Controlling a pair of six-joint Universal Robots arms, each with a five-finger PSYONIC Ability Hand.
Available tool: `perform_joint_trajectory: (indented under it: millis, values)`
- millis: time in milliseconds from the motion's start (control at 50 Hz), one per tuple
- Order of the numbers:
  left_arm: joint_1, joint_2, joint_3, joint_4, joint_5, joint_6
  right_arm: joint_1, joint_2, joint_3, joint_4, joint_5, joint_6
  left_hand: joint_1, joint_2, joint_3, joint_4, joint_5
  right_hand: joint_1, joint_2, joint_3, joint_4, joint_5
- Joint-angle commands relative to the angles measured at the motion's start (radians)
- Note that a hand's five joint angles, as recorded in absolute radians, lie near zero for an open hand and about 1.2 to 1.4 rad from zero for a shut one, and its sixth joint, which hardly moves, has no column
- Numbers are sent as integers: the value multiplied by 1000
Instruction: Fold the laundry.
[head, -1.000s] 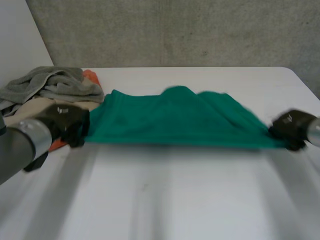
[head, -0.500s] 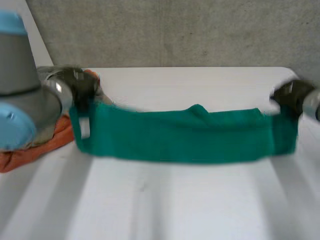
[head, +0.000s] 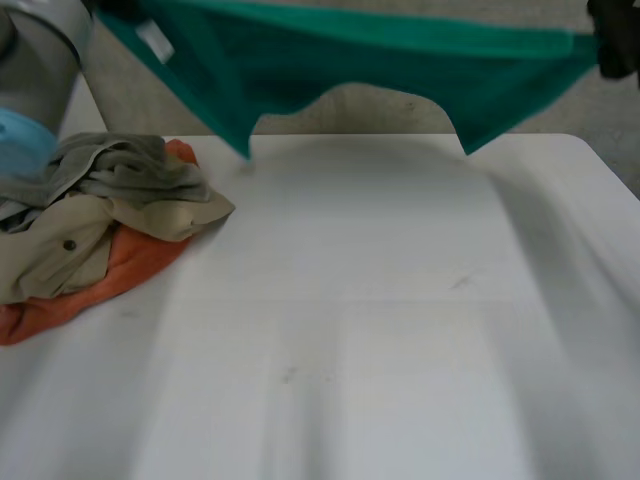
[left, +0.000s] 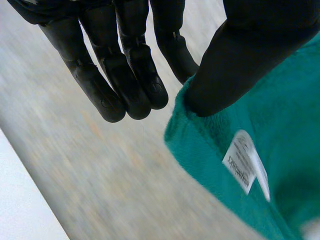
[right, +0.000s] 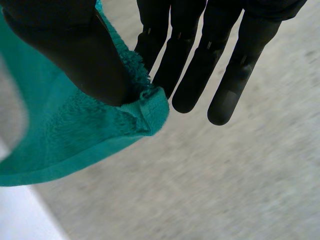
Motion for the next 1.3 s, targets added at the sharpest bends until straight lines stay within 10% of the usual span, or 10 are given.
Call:
perform_joint_trajectory:
  millis: [20, 220, 500, 900, 1260, 1280, 1300]
  values:
    - [-16, -26, -220, 20, 32, -25, -9, 41, 111, 60, -39, -64, 252, 194, 207, 197, 213, 269, 222, 208, 200, 223]
    - [-50, -47, -517, -33, 36, -2, -51, 70, 313, 259, -42, -245, 252, 194, 207, 197, 213, 269, 222, 208, 200, 223]
    - [-111, 318, -973, -477, -100, 150, -289, -192, 608, 793, -41, -702, 252, 194, 207, 197, 213, 269, 222, 208, 200, 223]
    - [-131, -173, -363, -165, -135, 158, -84, 177, 271, 258, 46, -414, 252, 194, 207, 197, 213, 269, 222, 208, 200, 223]
    - [-142, -493, 96, -198, -197, 264, 30, 456, -30, -5, 134, -403, 252, 194, 207, 197, 213, 266, 219, 205, 197, 220]
    - [-142, -494, 96, -195, -197, 268, 31, 463, -36, -6, 145, -402, 252, 194, 207, 197, 213, 71, 24, 10, 2, 25]
    - [-145, -491, 95, -187, -203, 279, 34, 473, -42, -8, 172, -400, -195, -254, -240, -250, -234, -739, -786, -800, -808, -785]
